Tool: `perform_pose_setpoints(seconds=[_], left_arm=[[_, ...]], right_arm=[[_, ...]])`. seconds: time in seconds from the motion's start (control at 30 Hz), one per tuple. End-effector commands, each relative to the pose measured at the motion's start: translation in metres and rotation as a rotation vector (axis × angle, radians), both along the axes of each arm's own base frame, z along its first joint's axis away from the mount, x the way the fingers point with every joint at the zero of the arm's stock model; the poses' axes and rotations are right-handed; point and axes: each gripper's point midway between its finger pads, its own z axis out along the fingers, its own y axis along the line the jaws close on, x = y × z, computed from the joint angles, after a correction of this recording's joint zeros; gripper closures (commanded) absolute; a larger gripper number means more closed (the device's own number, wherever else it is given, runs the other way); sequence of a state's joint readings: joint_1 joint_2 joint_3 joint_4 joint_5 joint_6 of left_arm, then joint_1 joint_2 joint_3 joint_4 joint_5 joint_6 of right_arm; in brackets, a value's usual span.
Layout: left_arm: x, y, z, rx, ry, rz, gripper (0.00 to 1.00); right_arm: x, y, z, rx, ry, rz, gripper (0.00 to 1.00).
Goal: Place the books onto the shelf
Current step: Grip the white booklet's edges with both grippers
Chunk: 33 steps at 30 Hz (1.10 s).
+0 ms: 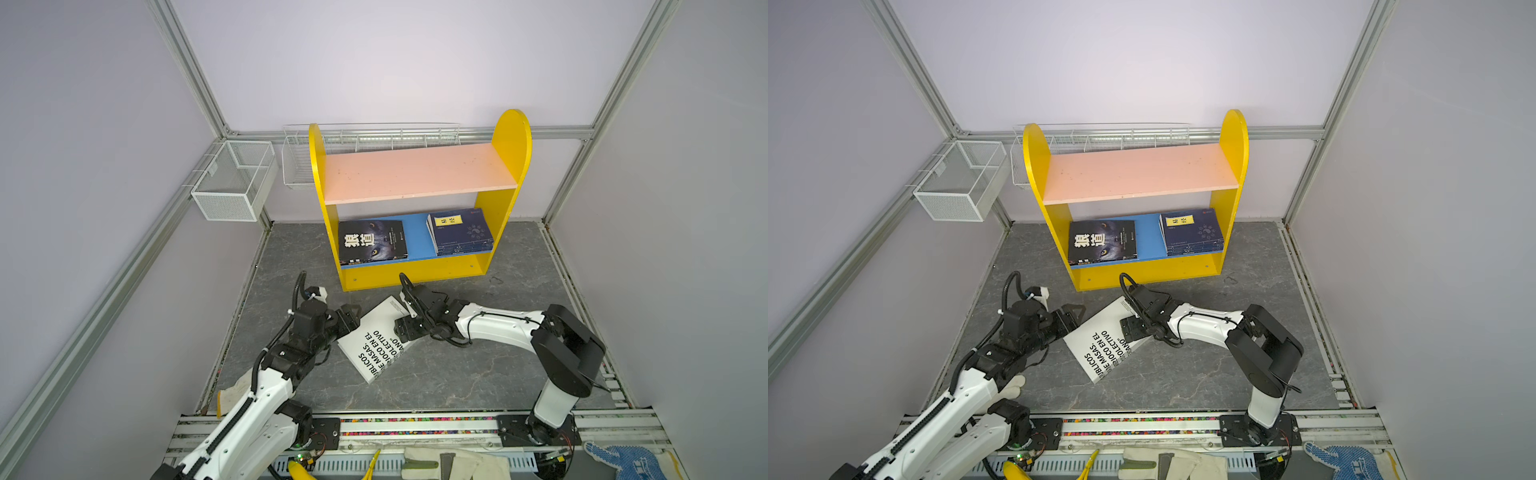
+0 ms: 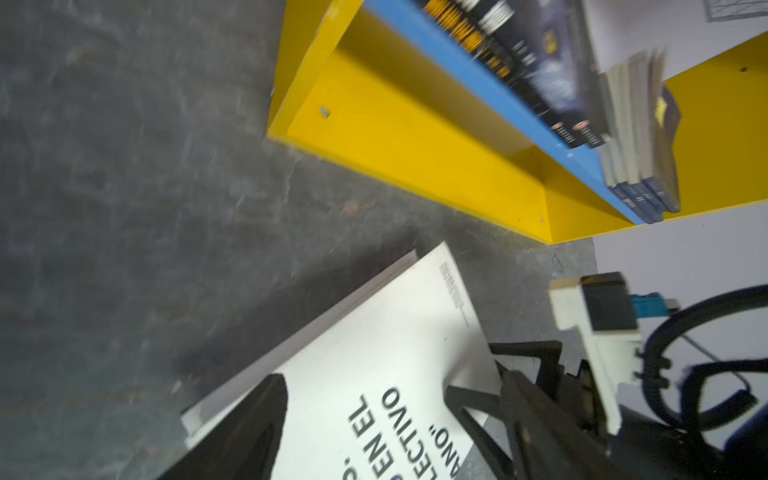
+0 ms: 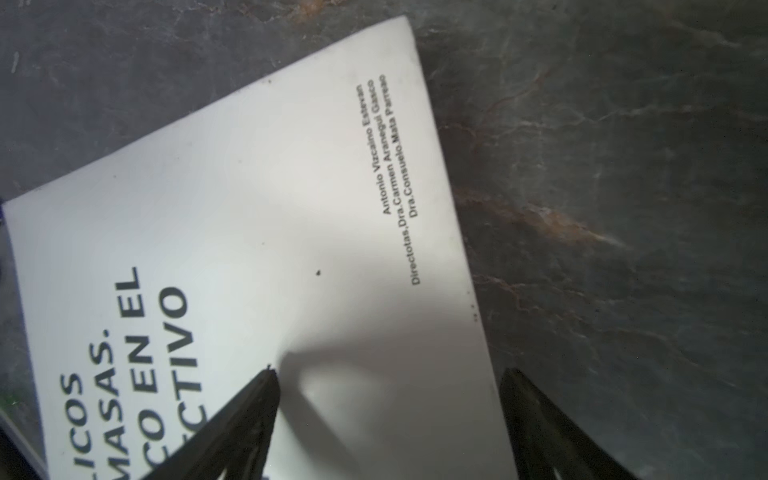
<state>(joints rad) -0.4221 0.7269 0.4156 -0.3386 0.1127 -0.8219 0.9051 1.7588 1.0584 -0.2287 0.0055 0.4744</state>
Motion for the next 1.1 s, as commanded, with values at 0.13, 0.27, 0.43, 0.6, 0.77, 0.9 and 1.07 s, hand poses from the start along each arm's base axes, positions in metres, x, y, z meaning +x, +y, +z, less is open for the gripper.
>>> perform_pose_setpoints(seconds=[0.13, 0.27, 0.43, 0.6, 0.77, 0.9, 1.07], left_arm=[[-0.047, 0.011, -0.032, -0.115, 0.177, 0.08, 0.25], [-0.055, 0.008, -0.042, -0.116, 0.219, 0.056, 0.25], [-0.057, 0.004, -0.058, -0.063, 0.299, 0.017, 0.25], [-0.045, -0.013, -0.056, -0.126, 0.287, -0.03, 0.26], [-0.032, -0.029, -0.027, -0.202, 0.194, -0.067, 0.36], [-0.027, -0.032, 0.003, -0.236, 0.118, -0.08, 0.46], [-0.027, -0.046, 0.02, -0.319, 0.096, -0.133, 0.63]], right_arm=[[-0.015, 0.012, 0.004, 0.048, 0.071, 0.055, 0.16], [-0.016, 0.013, 0.001, 0.046, 0.081, 0.056, 0.18], [-0.015, 0.011, 0.0, 0.04, 0.084, 0.047, 0.18], [-0.017, 0.011, -0.002, 0.041, 0.094, 0.044, 0.19], [-0.018, 0.014, 0.002, 0.066, 0.092, 0.046, 0.2], [-0.017, 0.019, 0.002, 0.09, 0.101, 0.052, 0.2], [-0.028, 0.042, 0.015, 0.219, 0.146, 0.135, 0.19]])
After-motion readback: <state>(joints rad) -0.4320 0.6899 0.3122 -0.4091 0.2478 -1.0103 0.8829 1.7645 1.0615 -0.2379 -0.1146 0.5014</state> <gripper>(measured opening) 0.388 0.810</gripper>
